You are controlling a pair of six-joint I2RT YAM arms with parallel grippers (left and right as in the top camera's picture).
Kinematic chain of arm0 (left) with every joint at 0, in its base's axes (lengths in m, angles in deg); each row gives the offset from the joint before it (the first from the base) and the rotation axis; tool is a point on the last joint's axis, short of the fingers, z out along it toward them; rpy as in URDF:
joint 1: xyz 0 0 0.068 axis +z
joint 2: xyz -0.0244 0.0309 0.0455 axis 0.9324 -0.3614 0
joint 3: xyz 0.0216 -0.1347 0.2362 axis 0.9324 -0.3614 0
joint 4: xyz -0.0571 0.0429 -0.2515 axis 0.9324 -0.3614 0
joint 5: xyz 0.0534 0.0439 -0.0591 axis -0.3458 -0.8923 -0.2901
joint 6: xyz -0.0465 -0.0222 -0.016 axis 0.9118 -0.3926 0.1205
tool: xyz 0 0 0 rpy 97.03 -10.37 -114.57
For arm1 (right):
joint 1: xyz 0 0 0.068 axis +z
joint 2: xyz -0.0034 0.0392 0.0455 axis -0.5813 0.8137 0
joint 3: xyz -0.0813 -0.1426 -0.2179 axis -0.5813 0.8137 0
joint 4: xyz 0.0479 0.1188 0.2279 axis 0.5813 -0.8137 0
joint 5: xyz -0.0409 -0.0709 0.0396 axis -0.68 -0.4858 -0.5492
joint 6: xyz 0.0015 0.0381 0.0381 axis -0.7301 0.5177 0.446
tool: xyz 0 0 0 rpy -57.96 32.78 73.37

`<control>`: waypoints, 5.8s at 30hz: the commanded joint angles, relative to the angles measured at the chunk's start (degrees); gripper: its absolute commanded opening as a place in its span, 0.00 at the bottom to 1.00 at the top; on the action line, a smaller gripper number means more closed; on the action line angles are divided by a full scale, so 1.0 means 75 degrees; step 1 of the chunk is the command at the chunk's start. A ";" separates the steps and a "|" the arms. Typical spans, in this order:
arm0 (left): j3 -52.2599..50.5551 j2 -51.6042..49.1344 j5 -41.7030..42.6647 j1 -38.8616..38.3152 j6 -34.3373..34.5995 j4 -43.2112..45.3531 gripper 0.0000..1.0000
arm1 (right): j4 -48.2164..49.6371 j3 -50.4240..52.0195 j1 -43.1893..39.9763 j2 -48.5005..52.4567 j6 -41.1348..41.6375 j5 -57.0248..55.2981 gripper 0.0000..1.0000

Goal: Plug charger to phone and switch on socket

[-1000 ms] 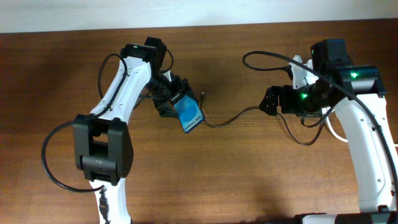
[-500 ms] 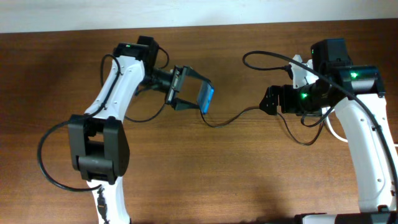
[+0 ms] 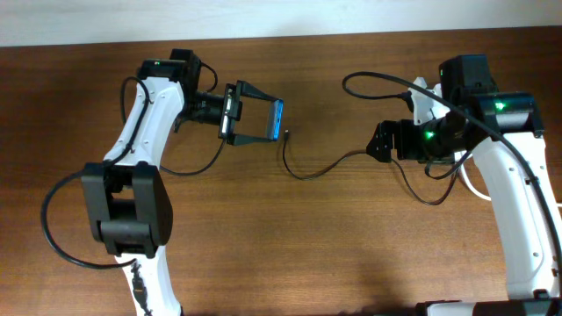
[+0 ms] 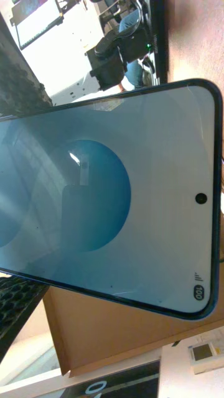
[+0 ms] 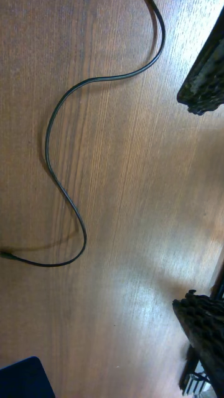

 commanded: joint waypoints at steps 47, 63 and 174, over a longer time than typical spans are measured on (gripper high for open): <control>0.0204 0.0020 -0.7778 -0.0985 0.2987 0.0023 0.00 | 0.7909 0.3130 0.2949 0.1821 0.6050 0.1795 0.84; 0.0204 0.0020 -0.7434 -0.0985 0.2987 0.0099 0.00 | 0.9853 0.3856 0.3503 0.2092 0.6991 0.1798 0.69; 0.0204 0.0020 -0.1620 -0.1183 0.1011 0.9655 0.00 | 1.3615 0.3847 0.3739 0.0542 1.2010 -0.3791 0.24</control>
